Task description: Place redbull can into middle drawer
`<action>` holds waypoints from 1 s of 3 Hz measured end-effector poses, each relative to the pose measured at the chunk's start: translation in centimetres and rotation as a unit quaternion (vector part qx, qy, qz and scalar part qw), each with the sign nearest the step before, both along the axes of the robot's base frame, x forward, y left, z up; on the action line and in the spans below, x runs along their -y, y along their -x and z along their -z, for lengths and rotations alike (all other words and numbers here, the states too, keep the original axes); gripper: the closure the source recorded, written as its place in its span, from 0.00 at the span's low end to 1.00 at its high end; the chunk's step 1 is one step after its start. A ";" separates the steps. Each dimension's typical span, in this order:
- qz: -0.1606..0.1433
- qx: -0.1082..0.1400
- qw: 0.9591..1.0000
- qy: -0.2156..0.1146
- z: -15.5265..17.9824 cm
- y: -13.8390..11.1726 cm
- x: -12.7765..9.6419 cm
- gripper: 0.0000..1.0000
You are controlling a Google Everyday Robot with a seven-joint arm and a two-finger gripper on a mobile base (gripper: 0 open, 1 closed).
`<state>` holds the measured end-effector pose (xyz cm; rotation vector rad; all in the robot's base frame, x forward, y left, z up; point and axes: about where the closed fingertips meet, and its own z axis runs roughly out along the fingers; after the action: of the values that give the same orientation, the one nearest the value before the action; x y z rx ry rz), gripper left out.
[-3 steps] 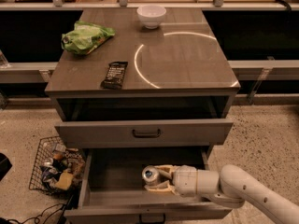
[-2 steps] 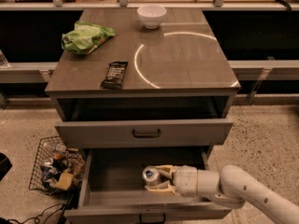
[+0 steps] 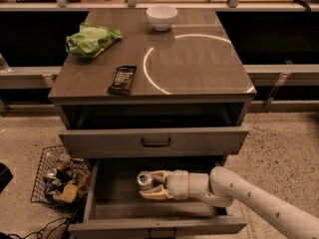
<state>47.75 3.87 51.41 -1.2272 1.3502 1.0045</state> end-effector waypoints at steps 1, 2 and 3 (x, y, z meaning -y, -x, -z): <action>-0.008 -0.015 1.000 -0.006 2.7 -1.8 -1.9 1.00; -0.013 -0.019 1.000 -0.014 6.1 -3.7 -4.2 1.00; -0.014 -0.016 1.000 -0.023 8.4 -4.3 -5.2 1.00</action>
Offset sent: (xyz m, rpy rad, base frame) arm 0.0531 0.0557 -0.0842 0.0303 0.0516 0.0251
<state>52.00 9.10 43.04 -1.2020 1.3304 1.0727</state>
